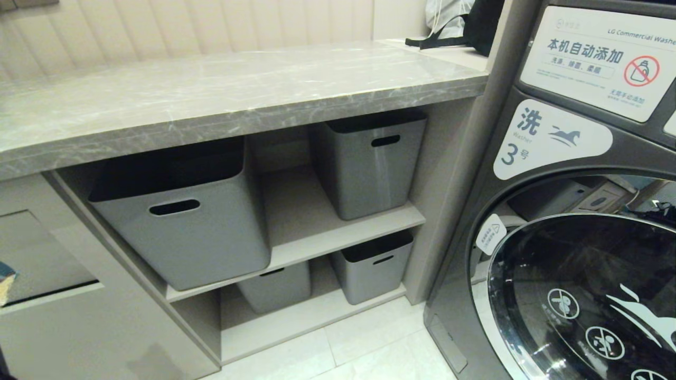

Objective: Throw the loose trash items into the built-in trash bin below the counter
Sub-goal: Put the garbage in the trash can

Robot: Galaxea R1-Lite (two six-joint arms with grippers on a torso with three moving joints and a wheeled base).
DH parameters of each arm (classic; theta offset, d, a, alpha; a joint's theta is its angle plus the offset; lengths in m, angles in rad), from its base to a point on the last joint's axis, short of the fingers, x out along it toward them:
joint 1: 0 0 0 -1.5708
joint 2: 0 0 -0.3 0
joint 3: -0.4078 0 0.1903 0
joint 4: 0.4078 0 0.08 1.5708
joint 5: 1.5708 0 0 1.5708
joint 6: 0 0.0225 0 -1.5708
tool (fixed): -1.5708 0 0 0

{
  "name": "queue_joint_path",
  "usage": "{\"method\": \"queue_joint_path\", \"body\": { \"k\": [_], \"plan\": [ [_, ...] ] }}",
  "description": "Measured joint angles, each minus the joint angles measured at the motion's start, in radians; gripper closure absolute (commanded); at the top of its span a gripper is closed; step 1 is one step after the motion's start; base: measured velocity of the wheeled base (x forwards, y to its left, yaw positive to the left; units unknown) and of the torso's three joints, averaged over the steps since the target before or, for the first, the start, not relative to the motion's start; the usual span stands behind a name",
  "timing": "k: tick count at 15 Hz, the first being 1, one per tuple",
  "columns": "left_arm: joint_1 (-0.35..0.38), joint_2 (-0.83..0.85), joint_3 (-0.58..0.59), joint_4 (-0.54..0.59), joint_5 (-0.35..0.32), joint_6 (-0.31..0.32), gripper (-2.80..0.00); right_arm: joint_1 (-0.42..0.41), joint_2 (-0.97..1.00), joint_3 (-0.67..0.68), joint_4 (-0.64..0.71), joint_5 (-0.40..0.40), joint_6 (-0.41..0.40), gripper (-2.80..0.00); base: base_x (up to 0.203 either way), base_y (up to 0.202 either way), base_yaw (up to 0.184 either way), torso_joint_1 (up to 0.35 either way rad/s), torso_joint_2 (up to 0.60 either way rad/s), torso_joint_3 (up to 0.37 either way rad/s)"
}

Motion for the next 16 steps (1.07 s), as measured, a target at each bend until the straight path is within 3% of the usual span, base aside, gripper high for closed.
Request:
{"method": "queue_joint_path", "body": {
  "k": [2,10,16],
  "plan": [
    [0.025,0.053,0.0,0.0,0.0,-0.058,0.0,0.0,0.0,0.0,0.0,0.0,0.0,0.0,0.0,0.0,0.0,0.0,0.0,0.0],
    [0.034,0.22,-0.008,-0.049,-0.011,-0.179,0.0,0.0,0.0,0.0,0.0,0.0,0.0,0.0,0.0,0.0,0.0,0.0,0.0,0.0],
    [0.036,0.325,-0.105,-0.093,-0.013,-0.189,0.0,0.0,0.0,0.0,0.0,0.0,0.0,0.0,0.0,0.0,0.0,0.0,0.0,0.0]
  ]
}}
